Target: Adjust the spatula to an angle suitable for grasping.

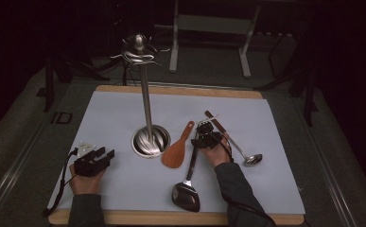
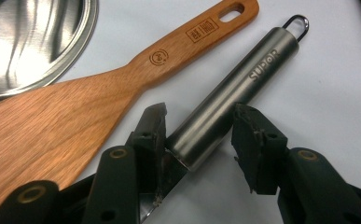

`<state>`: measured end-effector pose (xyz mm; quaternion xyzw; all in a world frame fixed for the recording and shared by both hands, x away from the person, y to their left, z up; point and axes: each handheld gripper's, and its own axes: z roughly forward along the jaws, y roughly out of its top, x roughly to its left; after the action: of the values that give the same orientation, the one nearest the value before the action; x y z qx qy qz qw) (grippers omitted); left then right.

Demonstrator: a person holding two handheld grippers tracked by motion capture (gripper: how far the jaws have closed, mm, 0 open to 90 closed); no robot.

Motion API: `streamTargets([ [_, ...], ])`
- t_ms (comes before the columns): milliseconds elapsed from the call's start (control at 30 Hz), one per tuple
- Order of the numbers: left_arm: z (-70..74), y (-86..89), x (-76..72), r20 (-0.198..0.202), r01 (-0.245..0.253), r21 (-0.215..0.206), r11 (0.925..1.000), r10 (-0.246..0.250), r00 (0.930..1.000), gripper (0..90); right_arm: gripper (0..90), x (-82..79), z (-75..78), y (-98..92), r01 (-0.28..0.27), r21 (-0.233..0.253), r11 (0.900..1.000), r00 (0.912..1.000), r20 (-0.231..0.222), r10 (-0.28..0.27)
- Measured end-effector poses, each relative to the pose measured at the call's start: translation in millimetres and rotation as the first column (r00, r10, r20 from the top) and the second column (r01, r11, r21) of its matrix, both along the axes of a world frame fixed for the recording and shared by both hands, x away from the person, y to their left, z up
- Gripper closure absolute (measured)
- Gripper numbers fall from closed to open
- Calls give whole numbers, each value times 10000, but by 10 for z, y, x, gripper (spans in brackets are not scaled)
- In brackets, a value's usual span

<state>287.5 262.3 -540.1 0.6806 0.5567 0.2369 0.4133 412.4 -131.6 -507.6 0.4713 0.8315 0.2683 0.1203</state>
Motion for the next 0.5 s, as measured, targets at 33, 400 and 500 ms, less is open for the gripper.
streamTargets([
  [33,-1,-1,1,6,-6,-9,10000,6,10000,552,554,2,-4,-7,44,31,10000,10000,0,-44],
  [400,-1,1,2,-4,0,-25,10000,0,10000,552,478,70,-64,11,498,8,9988,9976,-475,-497],
  [500,0,0,0,2,2,-18,10000,-2,10000,551,494,79,-51,-20,269,-127,9996,9981,-554,-275],
])
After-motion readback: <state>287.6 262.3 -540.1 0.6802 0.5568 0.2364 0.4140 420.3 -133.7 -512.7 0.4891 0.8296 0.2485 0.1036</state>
